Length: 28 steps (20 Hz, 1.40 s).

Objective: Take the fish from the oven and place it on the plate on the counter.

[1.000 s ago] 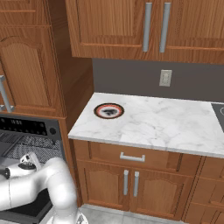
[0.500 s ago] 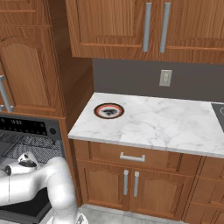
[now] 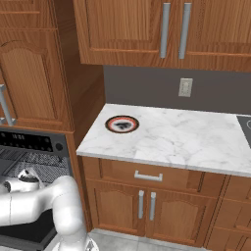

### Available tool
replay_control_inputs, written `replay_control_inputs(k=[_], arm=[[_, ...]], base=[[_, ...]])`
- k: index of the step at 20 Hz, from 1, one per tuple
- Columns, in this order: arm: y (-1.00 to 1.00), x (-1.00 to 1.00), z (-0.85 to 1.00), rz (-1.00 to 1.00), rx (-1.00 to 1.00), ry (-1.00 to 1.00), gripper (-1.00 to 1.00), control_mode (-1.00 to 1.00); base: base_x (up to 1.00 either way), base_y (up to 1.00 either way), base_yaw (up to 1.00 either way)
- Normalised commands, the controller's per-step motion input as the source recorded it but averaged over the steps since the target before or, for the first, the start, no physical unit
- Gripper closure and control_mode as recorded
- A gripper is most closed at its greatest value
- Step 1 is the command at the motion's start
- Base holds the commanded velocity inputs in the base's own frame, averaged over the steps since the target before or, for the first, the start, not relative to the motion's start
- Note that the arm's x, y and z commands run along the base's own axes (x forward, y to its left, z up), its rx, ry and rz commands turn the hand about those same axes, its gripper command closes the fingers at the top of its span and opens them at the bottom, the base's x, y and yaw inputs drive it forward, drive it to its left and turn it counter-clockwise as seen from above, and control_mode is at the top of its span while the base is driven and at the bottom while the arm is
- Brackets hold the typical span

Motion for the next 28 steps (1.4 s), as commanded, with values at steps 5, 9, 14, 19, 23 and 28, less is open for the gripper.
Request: replay_control_inputs(k=[5,9,14,19,23,28], arm=[[0.08,0.12,0.18,0.0,-0.17,0.0,-1.0,-1.0],[0.05,0.26,0.0,0.0,-0.26,0.04,-1.0,-1.0],[0.0,0.32,-0.03,0.0,-0.3,0.05,-1.0,-1.0],[0.0,0.26,-0.09,0.0,-0.33,0.03,-1.0,-1.0],[0.01,0.03,-0.27,0.03,-0.29,0.07,-1.0,-1.0],[0.0,0.0,-0.34,0.06,-0.24,0.06,-1.0,-1.0]], base=[[0.0,0.0,0.0],[0.0,0.0,0.0],[0.0,0.0,0.0],[0.0,0.0,0.0],[0.0,0.0,0.0],[0.0,0.0,0.0]])
